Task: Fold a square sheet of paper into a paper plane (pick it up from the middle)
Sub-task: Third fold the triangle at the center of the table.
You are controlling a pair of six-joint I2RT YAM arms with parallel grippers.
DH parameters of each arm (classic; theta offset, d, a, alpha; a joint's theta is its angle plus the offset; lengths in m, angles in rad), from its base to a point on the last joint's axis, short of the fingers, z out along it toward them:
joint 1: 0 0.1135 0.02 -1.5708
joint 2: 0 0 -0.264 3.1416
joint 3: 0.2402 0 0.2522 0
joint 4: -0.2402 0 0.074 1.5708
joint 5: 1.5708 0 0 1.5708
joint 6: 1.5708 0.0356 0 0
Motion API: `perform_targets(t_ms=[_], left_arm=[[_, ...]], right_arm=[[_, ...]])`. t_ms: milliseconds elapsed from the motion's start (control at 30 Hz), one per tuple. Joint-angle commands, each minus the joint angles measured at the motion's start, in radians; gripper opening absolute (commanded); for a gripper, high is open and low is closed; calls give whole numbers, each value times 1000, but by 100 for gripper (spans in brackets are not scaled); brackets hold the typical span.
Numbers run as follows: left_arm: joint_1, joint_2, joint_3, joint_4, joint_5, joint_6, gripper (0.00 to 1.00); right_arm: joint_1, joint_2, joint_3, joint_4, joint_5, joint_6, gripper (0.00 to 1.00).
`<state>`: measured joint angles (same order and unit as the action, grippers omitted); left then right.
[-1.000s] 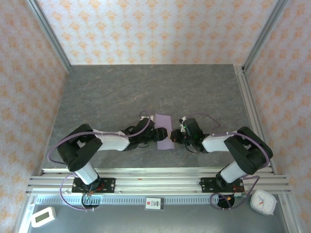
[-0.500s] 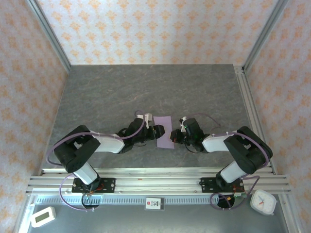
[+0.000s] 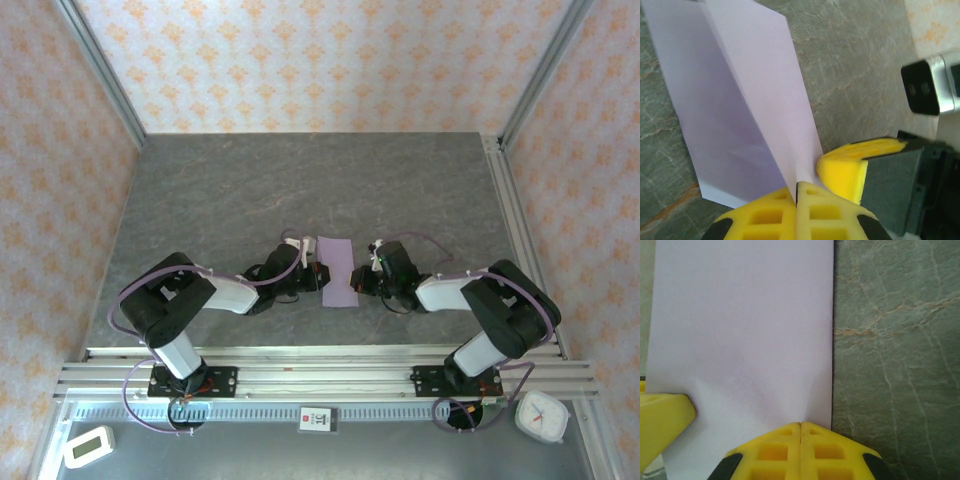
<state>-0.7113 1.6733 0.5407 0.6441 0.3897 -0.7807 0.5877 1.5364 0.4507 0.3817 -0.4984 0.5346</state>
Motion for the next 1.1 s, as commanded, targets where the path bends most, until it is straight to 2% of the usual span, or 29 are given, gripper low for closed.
perform_targets(t_ms=[0,67,233,433,600,833,1067], left_arm=[[9,2,-18,-10,13,16,0],[9,-2,-21,-12,10,1,0],[9,-25,-21,-52,6,-110,0],[14,-40,-1,-166,3,-217,0],[25,-23,-4,-176,45,-306,0],[27,-8,-1,-170,66,-342,0],[32,-8,1,-159,83,-353,0]], right_arm=[[-11,-5,53,-154,26,-76,0],[-10,-44,92,-208,28,-112,6],[11,-144,159,-349,59,-179,32],[118,-232,165,-459,173,-233,48],[248,-242,182,-514,262,-244,57],[434,-123,267,-571,411,-243,62],[495,-30,332,-588,469,-248,62]])
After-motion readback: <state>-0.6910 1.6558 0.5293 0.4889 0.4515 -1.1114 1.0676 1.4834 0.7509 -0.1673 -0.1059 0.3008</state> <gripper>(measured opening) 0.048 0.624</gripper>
